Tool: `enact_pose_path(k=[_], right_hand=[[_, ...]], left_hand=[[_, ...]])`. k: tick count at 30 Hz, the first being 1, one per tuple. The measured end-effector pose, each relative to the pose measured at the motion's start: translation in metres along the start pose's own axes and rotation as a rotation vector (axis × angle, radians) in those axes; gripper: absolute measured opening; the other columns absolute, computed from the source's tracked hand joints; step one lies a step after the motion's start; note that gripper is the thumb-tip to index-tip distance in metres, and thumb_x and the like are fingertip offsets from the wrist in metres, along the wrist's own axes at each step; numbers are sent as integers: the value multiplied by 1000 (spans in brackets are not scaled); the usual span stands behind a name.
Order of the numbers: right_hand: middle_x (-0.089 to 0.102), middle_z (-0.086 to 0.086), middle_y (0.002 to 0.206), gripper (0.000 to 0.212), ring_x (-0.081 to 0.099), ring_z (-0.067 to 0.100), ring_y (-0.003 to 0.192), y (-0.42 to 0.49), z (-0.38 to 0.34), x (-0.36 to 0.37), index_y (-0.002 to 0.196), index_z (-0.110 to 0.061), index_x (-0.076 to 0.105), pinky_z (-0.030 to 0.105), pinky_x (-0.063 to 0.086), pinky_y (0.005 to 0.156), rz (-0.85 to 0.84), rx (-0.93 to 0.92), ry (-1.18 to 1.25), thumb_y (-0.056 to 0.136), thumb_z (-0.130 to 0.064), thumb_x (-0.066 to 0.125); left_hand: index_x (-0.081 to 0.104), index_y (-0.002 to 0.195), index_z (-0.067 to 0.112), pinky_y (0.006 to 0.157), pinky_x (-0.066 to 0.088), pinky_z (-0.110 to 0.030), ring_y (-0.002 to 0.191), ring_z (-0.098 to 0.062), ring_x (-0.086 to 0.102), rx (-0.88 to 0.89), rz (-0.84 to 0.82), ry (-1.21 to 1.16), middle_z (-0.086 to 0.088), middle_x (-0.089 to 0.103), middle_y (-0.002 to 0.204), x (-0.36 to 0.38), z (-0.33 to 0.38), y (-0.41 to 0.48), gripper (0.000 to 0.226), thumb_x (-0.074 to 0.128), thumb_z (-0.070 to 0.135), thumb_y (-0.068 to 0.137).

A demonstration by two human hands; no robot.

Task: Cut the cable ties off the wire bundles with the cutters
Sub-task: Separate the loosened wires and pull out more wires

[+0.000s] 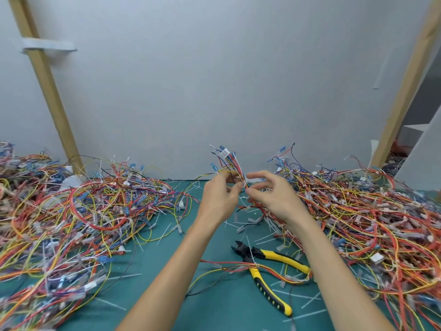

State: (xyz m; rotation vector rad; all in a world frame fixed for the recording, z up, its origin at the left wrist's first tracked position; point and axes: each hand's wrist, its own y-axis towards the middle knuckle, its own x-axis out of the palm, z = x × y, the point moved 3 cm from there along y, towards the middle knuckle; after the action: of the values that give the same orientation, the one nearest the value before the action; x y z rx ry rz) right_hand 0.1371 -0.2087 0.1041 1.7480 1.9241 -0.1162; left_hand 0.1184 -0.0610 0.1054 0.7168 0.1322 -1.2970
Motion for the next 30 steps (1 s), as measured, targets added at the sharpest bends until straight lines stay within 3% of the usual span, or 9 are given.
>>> enact_pose_path(k=[3,6,10,13,16,20,25,28,30], right_hand=[[73,-6,93,40,71,14,80,-1,-1,-1,121,-33,59,33,53,80,32,3,-49,85,-27,74],[74,-5,89,27,72,12,71,-4,-2,4,114,-34,63,29,55,76,-8,-38,-45,88,-28,71],[73,0,86,16,72,14,63,-4,-1,0,103,-23,68,27,57,69,49,-40,2,89,-15,70],[72,4,85,16,69,14,57,-4,0,-5,97,-17,69,19,54,64,45,-9,121,88,-5,69],[71,5,86,19,69,15,57,-5,-4,-2,95,-18,69,23,57,67,17,-3,177,87,-1,68],[72,3,87,16,71,20,61,-5,-8,9,97,-17,72,38,58,75,35,-8,128,86,-5,72],[71,-4,83,13,70,14,55,-4,-13,13,92,-21,72,28,58,63,122,-54,2,87,-9,72],[72,-6,81,11,69,12,53,-3,-8,10,92,-21,71,24,58,58,198,-44,-43,87,-12,71],[72,-4,79,9,69,14,54,-6,-1,10,95,-16,69,32,59,59,237,21,59,89,-10,70]], left_hand=[[68,106,16,66,40,-12,76,-6,61,20,35,-3,6,68,96,-2,-1,1,14,60,17,94],[69,109,16,69,44,-12,78,-8,62,87,-12,56,3,70,96,-2,1,0,19,58,12,94],[63,122,17,86,50,-36,98,-21,63,178,-187,202,0,69,109,-7,3,2,27,52,16,98],[55,134,35,78,55,-38,83,-14,65,220,-358,311,13,67,96,-25,2,4,37,54,27,98],[54,128,53,86,52,-26,86,7,63,228,-477,360,26,66,89,-44,-3,6,39,60,33,95],[55,124,55,93,50,-25,91,9,65,166,-569,306,23,64,121,-64,-7,7,37,62,35,94],[37,137,58,99,47,-32,107,-4,61,100,-625,441,19,57,132,-69,0,3,49,56,43,95],[25,147,45,101,45,-36,115,-14,58,103,-605,503,13,52,139,-52,6,0,57,51,43,97],[30,149,27,89,50,-35,106,-20,62,134,-483,382,4,56,135,-32,12,-2,51,47,33,101]])
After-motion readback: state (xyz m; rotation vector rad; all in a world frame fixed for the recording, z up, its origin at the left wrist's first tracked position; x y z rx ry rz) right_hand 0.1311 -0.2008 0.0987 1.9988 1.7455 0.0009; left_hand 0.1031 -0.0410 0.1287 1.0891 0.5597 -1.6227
